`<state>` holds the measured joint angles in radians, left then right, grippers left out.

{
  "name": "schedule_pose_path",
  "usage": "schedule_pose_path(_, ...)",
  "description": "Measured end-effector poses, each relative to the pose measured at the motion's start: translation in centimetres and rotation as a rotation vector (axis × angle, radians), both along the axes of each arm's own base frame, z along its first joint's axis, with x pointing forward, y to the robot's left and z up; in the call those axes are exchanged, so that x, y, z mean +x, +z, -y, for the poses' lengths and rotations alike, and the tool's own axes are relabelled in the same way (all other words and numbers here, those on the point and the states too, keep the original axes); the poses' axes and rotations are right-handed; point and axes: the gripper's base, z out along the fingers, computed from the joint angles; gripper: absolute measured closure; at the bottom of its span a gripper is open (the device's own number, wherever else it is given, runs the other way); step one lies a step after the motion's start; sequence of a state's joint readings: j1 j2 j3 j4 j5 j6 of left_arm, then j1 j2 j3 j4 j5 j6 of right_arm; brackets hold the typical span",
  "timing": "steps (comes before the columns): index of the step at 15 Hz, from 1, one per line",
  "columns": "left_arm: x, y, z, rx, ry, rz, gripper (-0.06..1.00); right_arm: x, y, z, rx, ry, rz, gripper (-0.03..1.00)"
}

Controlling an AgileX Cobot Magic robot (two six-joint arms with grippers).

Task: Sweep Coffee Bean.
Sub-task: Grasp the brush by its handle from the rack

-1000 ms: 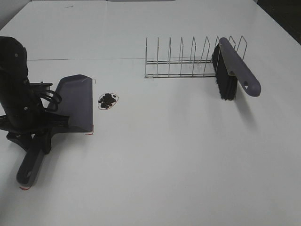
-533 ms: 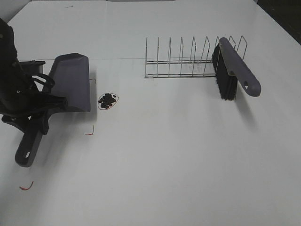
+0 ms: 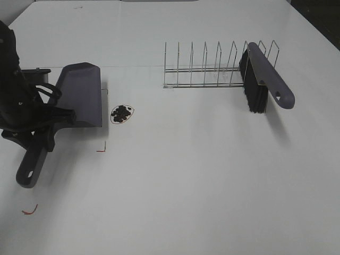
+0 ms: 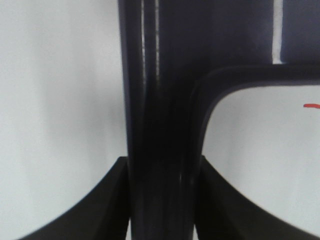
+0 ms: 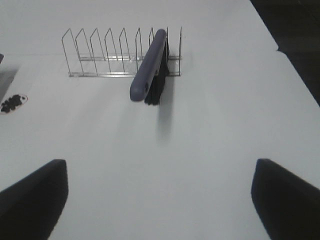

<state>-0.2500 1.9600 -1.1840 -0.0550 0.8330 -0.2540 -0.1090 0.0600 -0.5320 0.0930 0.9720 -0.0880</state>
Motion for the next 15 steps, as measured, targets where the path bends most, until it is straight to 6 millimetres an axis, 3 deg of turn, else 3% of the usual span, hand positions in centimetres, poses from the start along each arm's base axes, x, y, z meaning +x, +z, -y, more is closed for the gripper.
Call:
schedule_pose_path(7, 0.0, 0.0, 0.0, 0.001, -0.018, 0.001, 0.62, 13.5, 5.8, 1.7, -0.033, -0.001, -0.116, 0.11)
schedule_pose_path(8, 0.0, 0.0, 0.0, 0.001, -0.018, 0.001, 0.62, 14.6, 6.2, 1.8, -0.037, 0.002, -0.132, 0.11)
schedule_pose_path(10, 0.0, 0.0, 0.0, 0.001, -0.02, 0.001, 0.62, 19.1, 7.7, 2.2, -0.041, 0.014, -0.172, 0.11)
schedule_pose_path(15, 0.0, 0.0, 0.0, 0.0, -0.022, 0.004, 0.62, 29.6, 8.8, 3.2, -0.052, 0.053, -0.283, 0.11)
